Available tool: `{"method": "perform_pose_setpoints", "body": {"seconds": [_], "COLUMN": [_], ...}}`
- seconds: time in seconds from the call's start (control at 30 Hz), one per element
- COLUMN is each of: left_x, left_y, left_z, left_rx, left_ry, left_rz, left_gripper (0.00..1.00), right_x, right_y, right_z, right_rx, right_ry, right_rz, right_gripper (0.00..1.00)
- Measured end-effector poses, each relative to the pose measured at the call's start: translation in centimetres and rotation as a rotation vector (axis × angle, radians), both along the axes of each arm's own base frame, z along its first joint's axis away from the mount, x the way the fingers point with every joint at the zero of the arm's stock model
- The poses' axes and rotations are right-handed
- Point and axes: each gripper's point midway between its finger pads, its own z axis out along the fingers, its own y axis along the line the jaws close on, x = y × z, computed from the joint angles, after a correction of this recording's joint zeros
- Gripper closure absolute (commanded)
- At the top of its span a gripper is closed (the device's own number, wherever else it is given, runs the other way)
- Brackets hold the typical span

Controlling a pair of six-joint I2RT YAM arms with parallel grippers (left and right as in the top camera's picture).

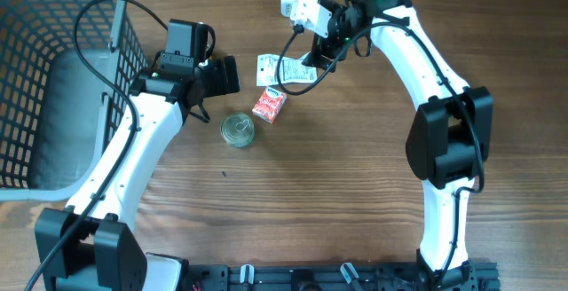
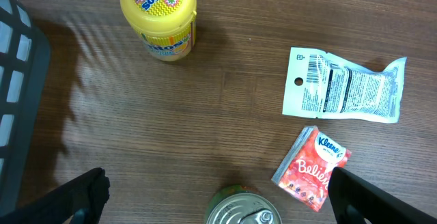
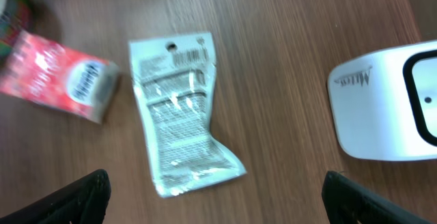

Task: Scan the item barcode
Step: 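Hold the packet's barcode up toward the scanner box with right gripper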

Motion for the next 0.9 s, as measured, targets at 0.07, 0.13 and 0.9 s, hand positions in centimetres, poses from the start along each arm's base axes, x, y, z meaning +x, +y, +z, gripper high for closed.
{"method": "perform_pose_setpoints", "body": {"seconds": [0.07, 0.13, 0.9], "left_x": [0.0, 0.0, 0.3], "left_y": [0.0, 0.0, -0.1], "left_z": [0.0, 0.0, 0.2], "left_rx": [0.0, 0.0, -0.003], "left_ry": [0.0, 0.0, -0.012], "left_rz": [0.0, 0.0, 0.0], "left_gripper": [0.0, 0.0, 0.0], "right_x": [0.3, 0.4, -1.3], "right_y": [-0.5, -0.8, 1.1], "right_z": [-1.8, -3.4, -10.0], "right_rx": [-0.027, -0.048, -0.16], "right_ry": [0.011, 0.031, 0.067], "right_rz": [0.006, 0.011, 0.149], "right_gripper": [0.0, 0.0, 0.0]}}
